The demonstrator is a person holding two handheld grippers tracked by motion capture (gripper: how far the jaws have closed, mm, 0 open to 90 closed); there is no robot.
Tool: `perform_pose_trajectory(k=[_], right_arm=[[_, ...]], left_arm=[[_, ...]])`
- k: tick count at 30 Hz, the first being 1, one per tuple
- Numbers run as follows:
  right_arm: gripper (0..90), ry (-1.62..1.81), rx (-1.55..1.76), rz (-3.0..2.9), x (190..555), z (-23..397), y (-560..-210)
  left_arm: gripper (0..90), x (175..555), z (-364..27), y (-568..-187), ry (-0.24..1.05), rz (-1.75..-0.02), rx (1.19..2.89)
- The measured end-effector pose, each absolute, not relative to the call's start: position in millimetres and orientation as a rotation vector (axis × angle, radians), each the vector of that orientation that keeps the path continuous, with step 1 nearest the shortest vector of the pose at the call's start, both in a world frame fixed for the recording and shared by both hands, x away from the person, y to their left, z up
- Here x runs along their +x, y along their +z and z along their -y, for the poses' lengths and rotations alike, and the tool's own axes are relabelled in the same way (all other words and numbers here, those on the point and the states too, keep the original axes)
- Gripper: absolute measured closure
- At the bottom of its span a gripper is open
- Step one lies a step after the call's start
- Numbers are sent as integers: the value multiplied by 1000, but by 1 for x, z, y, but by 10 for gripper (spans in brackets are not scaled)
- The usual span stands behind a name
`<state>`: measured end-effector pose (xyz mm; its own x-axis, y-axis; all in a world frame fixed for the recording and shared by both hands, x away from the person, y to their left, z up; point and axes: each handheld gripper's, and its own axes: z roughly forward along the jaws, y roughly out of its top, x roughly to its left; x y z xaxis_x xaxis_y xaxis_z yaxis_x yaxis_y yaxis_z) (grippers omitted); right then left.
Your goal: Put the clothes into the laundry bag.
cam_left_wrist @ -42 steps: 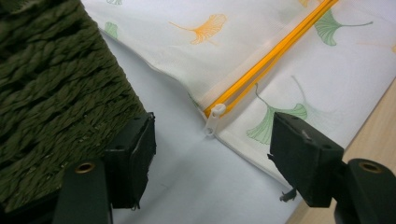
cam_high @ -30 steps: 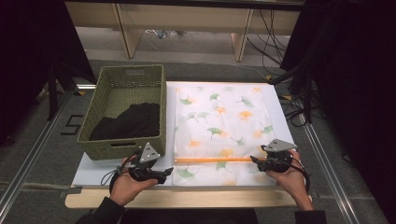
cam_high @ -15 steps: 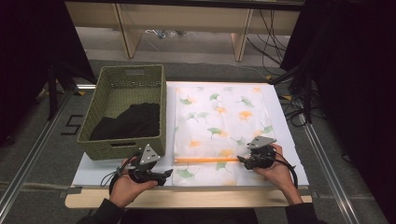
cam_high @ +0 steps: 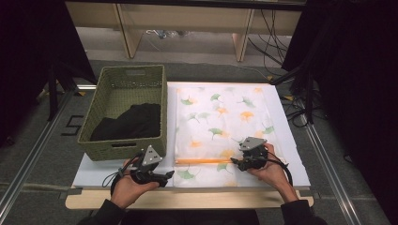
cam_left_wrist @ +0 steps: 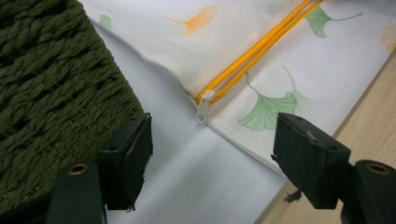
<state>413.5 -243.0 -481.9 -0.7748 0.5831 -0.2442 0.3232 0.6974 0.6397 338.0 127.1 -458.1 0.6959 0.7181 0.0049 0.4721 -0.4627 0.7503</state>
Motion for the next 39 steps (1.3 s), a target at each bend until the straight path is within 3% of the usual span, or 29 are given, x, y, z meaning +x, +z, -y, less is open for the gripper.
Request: perform_pose_trajectory(k=[2, 10, 15, 19, 24, 26, 31, 33, 34, 39], right_arm=[[358, 807, 722, -2457, 417, 243, -482], [495, 701, 673, -2391, 434, 246, -482], [650, 714, 680, -2408, 442, 245, -483], [632, 748, 712, -2417, 445, 245, -482], [503, 863, 716, -2504, 443, 244, -482], [511, 883, 714, -2519, 444, 245, -483], [581, 888, 677, -2571, 442, 247, -480], [697, 864, 599, -2594, 441, 247, -479], [797, 790, 604, -2588, 437, 245, -477], [893, 777, 552, -2531, 435, 241, -470]], left_arm=[[285, 339, -131, -455, 432, -868, 2208], [285, 339, -129, -457, 425, -893, 2175], [284, 339, -130, -456, 425, -880, 2193], [285, 339, -128, -457, 428, -909, 2153], [287, 339, -128, -457, 429, -907, 2154], [287, 339, -129, -457, 431, -907, 2157], [286, 340, -129, -458, 426, -911, 2145], [286, 339, -128, -458, 416, -911, 2137], [286, 339, -128, -458, 423, -907, 2139], [287, 339, -128, -457, 425, -905, 2156]])
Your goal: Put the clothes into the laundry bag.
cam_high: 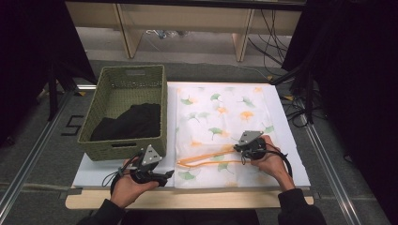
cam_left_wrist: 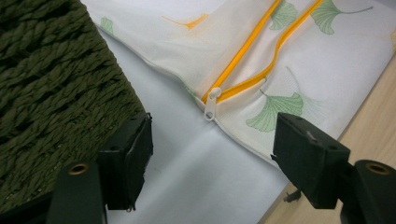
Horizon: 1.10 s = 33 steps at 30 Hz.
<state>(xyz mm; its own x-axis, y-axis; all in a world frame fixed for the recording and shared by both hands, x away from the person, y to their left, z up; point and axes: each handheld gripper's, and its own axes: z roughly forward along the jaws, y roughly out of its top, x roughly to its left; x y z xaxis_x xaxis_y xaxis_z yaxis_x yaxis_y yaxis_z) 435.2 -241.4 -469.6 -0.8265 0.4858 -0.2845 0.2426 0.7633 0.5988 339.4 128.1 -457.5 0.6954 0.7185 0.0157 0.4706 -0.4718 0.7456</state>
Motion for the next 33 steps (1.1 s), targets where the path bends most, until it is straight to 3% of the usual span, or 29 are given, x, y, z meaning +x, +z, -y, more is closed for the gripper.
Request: perform_pose_trajectory(k=[7, 14, 33], right_arm=[[900, 787, 540, -2496, 434, 242, -459], [900, 814, 562, -2458, 433, 242, -450], [900, 840, 561, -2428, 437, 242, -439]], left_arm=[[288, 340, -130, -455, 431, -864, 2199], [287, 338, -130, -446, 406, -887, 2116], [279, 355, -147, -380, 424, -863, 2050]])
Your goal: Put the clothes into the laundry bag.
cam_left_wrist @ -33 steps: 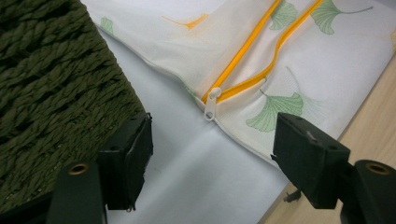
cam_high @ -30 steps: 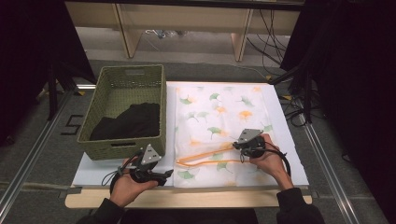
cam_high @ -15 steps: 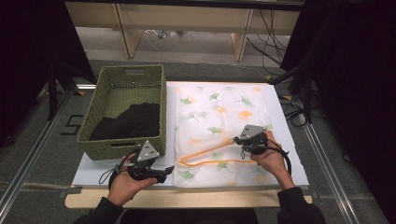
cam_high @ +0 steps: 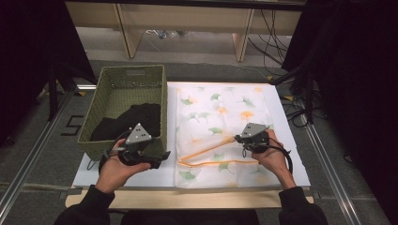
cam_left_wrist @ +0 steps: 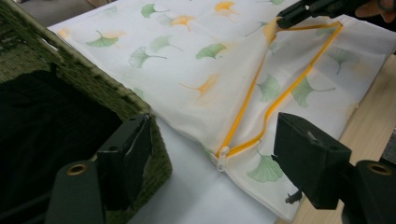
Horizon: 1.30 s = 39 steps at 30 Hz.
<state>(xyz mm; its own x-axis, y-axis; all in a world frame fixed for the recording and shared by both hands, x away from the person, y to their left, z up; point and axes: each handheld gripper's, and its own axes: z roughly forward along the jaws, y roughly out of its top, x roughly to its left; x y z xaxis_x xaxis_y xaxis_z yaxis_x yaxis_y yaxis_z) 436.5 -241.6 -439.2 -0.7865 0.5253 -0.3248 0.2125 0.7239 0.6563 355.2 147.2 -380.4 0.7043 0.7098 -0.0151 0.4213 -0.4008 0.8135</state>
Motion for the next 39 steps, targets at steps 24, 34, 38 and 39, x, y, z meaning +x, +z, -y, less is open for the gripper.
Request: perform_pose_trajectory(k=[24, 34, 38, 39], right_arm=[[900, 846, 594, -2401, 438, 244, -436], [900, 840, 598, -2417, 437, 244, -438], [900, 842, 602, -2420, 438, 244, -439], [900, 846, 599, -2420, 438, 244, -440]], left_arm=[[231, 463, -215, -353, 628, -1116, 2101], [204, 504, -232, -389, 573, -1189, 2210], [189, 516, -236, -403, 534, -1190, 2217], [169, 518, -237, -406, 529, -1178, 2232]])
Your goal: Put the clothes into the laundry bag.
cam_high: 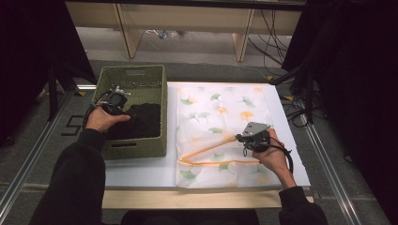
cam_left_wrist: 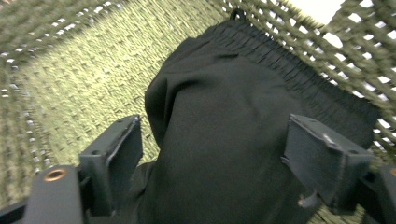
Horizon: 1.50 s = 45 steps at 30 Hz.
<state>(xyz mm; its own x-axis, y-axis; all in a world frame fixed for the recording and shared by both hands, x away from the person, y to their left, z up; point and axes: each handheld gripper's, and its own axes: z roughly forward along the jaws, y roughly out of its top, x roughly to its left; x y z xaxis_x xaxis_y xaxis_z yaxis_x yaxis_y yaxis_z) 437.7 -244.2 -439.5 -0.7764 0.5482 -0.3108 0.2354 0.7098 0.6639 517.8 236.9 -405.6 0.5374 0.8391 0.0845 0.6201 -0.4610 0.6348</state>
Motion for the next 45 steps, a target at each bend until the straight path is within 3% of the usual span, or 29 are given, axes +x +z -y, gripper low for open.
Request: perform_pose_trajectory(k=[11, 17, 19, 26, 29, 34, 41, 45], right_arm=[[900, 833, 596, -2431, 438, 243, -442], [900, 833, 594, -2433, 437, 243, -442], [900, 833, 596, -2432, 437, 243, -442], [900, 828, 577, -2433, 438, 243, -442], [900, 828, 575, -2432, 438, 243, -442], [900, 826, 586, -2430, 437, 243, -443], [900, 828, 597, -2437, 437, 243, -443], [900, 826, 563, -2430, 439, 244, -443]], left_arm=[[141, 530, -229, -431, 371, -1185, 2354], [54, 534, -226, -447, 336, -1207, 2411], [84, 533, -224, -455, 324, -1194, 2451], [488, 532, -223, -454, 322, -1174, 2470], [584, 532, -224, -451, 331, -1174, 2468], [650, 531, -225, -448, 360, -1176, 2440], [671, 530, -226, -438, 379, -1186, 2415], [677, 529, -230, -427, 383, -1211, 2305]])
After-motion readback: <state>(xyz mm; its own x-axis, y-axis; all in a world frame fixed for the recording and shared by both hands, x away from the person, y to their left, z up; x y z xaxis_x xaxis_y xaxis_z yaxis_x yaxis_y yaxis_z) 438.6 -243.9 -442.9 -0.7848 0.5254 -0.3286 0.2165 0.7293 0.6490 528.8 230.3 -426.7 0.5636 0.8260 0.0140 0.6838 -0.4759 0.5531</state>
